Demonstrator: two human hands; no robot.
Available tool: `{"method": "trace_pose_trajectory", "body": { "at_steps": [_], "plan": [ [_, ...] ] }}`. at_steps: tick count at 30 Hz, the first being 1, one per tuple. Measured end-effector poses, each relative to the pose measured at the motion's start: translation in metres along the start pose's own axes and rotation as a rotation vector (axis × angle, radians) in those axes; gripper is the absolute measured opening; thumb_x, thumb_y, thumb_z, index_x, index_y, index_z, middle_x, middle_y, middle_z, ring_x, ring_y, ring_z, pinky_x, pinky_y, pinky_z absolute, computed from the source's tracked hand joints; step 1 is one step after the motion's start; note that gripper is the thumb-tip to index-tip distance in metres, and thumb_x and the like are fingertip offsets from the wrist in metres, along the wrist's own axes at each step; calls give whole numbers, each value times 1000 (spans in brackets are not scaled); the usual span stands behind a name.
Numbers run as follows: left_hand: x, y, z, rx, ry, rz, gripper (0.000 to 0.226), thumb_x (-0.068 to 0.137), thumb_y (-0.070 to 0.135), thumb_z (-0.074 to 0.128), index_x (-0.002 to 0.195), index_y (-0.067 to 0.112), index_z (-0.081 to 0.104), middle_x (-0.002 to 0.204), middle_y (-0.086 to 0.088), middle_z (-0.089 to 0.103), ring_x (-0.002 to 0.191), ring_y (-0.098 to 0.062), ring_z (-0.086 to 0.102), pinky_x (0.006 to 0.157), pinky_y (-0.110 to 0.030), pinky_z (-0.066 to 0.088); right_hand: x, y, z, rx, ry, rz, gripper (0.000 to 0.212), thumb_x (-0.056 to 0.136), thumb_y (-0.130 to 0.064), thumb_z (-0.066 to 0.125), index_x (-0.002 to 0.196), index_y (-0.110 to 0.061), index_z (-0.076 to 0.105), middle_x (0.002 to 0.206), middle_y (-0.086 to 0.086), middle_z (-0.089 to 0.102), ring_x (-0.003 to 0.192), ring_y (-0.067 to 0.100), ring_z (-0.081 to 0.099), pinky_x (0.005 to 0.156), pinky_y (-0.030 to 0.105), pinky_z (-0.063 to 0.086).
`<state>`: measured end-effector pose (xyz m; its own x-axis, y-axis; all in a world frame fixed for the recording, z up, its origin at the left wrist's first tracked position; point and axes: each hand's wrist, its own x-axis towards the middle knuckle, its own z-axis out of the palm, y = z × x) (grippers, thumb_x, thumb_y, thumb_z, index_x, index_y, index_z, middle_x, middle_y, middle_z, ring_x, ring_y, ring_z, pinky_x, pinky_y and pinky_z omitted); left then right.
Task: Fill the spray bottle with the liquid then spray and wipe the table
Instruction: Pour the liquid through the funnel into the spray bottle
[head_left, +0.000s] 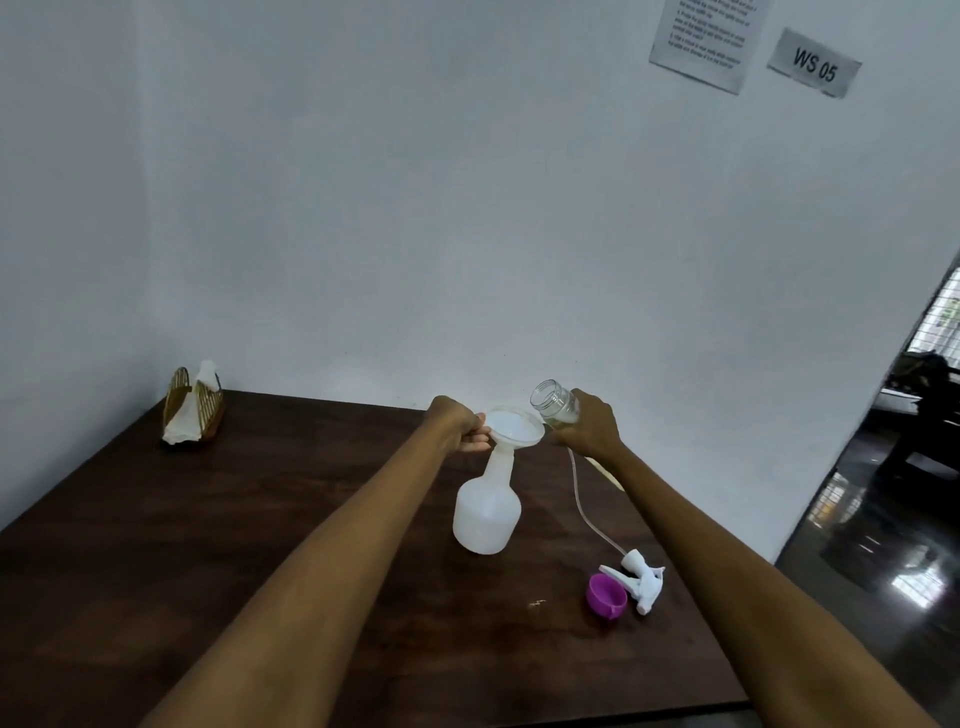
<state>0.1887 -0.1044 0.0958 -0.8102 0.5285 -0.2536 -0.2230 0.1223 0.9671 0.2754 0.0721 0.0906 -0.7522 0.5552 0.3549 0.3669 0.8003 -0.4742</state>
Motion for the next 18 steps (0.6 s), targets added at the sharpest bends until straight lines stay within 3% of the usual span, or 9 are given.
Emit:
{"method": "trace_pose_trajectory", "body": {
  "at_steps": [7,12,16,18],
  "plan": [
    [-1,2,-3,6,17,13,27,94,-3,52,68,0,49,65,-12,51,54,-14,49,35,-22,50,1,0,-1,-79,-20,-31,38,49,-27,64,80,-15,45,78,1,55,75,22,50,68,27,37],
    [1,1,-1,10,19,5,27,95,-2,52,68,1,48,65,-11,50,53,-13,49,62,-30,58,4,4,1,-137,-26,-49,35,62,-15,72,80,-13,43,80,2,53,76,22,48,69,29,36],
    [2,0,0,5,32,7,27,94,-2,53,68,1,49,65,-11,51,53,-14,50,35,-21,50,5,6,0,-178,-22,-61,36,63,-11,74,81,-14,43,80,2,53,77,23,49,69,29,36],
    [1,0,0,-9,27,13,27,94,-3,52,67,1,49,65,-11,50,53,-14,50,35,-21,50,5,3,-1,-192,-33,-65,37,59,-15,72,80,-15,43,80,2,54,76,24,49,68,29,35]
  ]
}}
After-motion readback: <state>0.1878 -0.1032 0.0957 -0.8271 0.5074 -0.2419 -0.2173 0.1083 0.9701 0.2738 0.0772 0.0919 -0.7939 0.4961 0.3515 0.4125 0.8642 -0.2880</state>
